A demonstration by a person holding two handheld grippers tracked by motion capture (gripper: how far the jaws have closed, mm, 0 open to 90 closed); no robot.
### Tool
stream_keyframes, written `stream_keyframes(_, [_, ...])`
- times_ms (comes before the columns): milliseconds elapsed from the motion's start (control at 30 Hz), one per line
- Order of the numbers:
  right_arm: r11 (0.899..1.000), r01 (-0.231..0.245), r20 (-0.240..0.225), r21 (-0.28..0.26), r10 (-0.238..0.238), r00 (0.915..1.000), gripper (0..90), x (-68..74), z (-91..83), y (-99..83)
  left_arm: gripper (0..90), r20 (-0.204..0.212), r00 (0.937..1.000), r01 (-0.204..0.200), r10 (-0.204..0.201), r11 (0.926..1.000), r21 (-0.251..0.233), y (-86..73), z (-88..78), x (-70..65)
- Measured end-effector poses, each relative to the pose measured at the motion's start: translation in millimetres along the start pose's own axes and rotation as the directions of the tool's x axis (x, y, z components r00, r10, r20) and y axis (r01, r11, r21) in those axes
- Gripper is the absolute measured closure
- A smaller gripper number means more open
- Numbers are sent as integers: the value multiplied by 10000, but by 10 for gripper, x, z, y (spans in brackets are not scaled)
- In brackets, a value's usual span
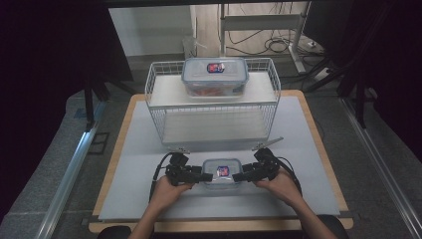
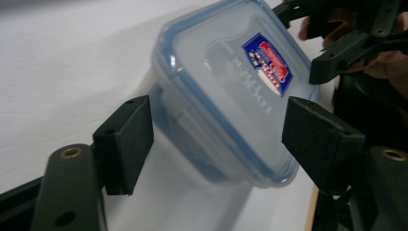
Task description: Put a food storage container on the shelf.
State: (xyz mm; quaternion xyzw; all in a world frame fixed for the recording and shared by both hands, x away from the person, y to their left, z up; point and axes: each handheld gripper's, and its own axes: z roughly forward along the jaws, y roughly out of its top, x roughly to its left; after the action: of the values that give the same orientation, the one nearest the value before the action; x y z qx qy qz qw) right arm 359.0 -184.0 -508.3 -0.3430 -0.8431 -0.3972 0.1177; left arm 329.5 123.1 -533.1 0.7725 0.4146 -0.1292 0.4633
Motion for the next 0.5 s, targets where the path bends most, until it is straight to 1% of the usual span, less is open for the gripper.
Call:
stream_keyframes(33, [10000,-61,-103,38,62,9999,284,-5,11,2,265,-61,10000,35,-35,10000,-23,3,10,-7])
stream_keyframes(100, [9998,-183,-144,76,184,9997,292,-12,18,3,276,-36,10000,10,-10,10000,20,1,-9,-5])
stream_keyframes(200, [9991,-426,-303,81,428,9986,333,-30,-8,-11,350,44,10000,15,-15,10000,-43,-14,-49,-14])
stream_keyframes(300, [9983,-575,-353,-18,574,9977,373,-36,-30,-26,374,11,9999,-126,126,9999,-20,-27,-66,-38])
stream_keyframes(367, [9985,-543,-321,-41,542,9980,390,-21,-46,-31,387,18,9998,-204,204,9998,-20,-31,-81,-49])
stream_keyframes(400, [9990,-447,-259,-69,446,9987,398,-7,-54,-35,403,-10,9999,-128,128,9999,-59,-32,-92,-54])
stream_keyframes(433, [9990,-431,-220,-72,429,9988,411,8,-63,-37,428,9,9999,-103,103,9998,-155,-36,-110,-56])
stream_keyframes(467, [9993,-341,-154,-148,338,9993,434,22,-76,-42,457,35,9997,-223,224,9995,-233,-40,-130,-57])
stream_keyframes(500, [9993,-294,-115,-218,292,9995,458,37,-94,-48,481,32,9997,-221,222,9992,-323,-45,-141,-70])
